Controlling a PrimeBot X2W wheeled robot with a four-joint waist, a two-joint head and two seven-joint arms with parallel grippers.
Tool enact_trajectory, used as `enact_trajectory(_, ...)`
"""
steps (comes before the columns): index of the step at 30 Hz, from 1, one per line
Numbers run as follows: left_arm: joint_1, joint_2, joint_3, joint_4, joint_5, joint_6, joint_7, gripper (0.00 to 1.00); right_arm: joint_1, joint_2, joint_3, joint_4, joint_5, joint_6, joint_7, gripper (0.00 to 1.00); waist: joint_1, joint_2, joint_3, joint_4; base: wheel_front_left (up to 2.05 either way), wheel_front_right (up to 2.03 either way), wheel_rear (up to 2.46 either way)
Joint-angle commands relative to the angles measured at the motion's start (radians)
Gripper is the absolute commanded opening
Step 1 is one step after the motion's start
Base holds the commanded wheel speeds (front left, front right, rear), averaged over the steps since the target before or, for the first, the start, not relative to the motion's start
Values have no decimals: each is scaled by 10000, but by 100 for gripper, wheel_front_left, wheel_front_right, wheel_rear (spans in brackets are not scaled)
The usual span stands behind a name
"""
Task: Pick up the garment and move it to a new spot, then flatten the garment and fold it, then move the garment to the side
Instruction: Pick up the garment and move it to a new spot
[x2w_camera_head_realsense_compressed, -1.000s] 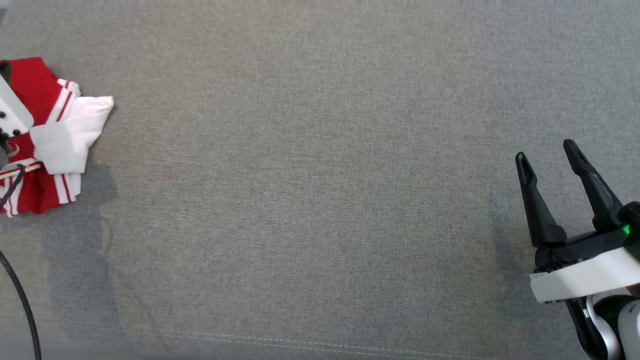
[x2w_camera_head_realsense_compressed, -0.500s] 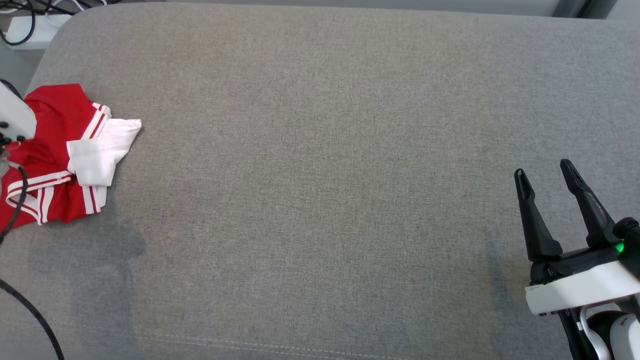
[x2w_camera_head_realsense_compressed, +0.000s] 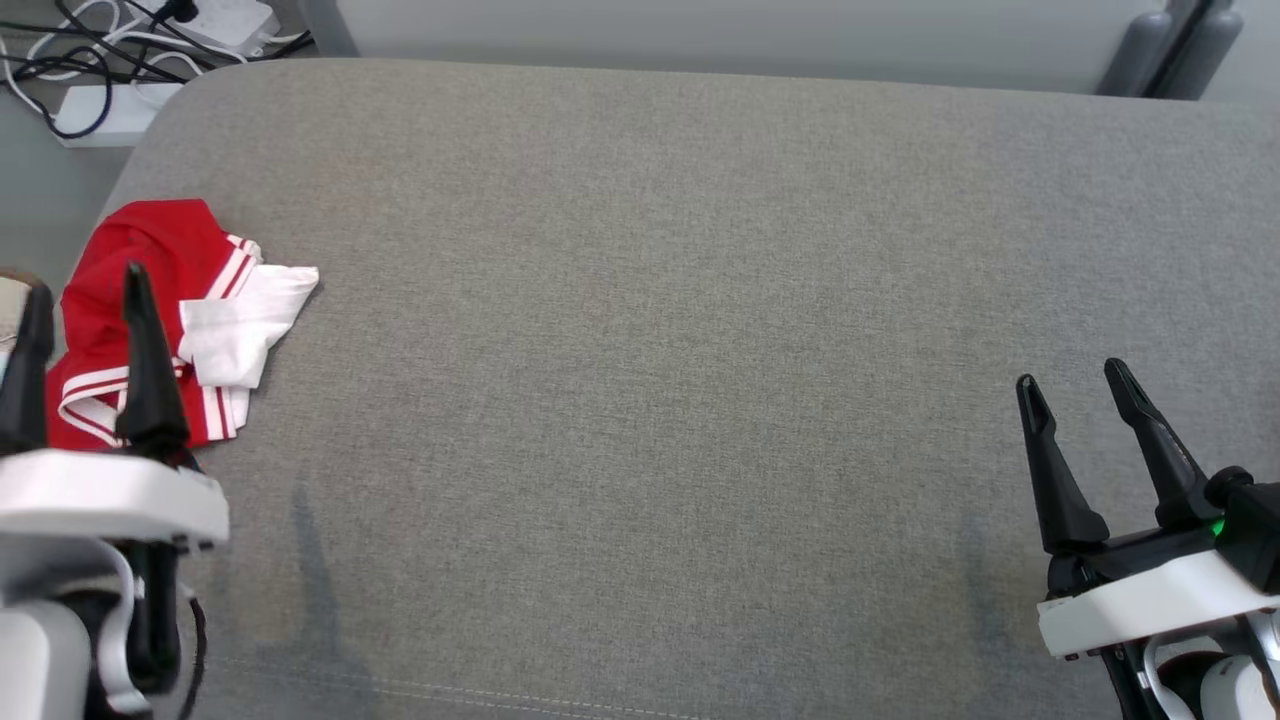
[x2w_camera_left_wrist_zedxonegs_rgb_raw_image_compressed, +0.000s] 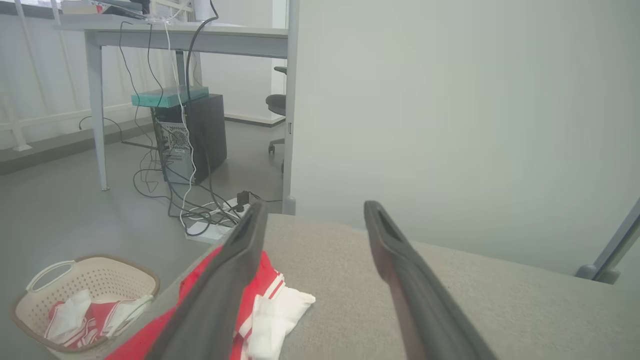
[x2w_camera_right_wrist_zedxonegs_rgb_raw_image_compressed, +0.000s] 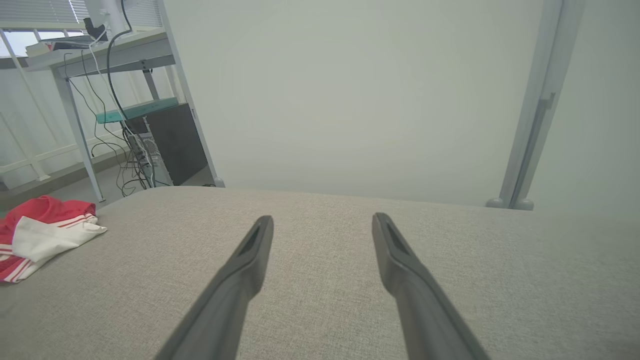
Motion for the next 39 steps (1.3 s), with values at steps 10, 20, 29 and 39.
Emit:
enact_trajectory(10, 1863, -581, -341, -309, 275, 55, -1138, 100, 269, -115, 442, 122, 2, 33, -127, 100, 0, 0, -752, 558, 0, 0, 0)
enact_trajectory(20, 2909, -846, -624, 211, 499, 122, -1801, 100, 829, 92, 419, 420, -1, 33, -244, 100, 0, 0, -1453, 700, 0, 0, 0)
enact_trajectory(29, 3177, -813, -706, 309, 500, 79, -1925, 100, 1088, 243, 307, 423, -54, 33, -204, 100, 0, 0, -1740, 768, 0, 0, 0)
enact_trajectory(39, 3153, -825, -819, 262, 509, 118, -1895, 100, 1096, 300, 329, 349, -82, 33, -162, 100, 0, 0, -1763, 773, 0, 0, 0)
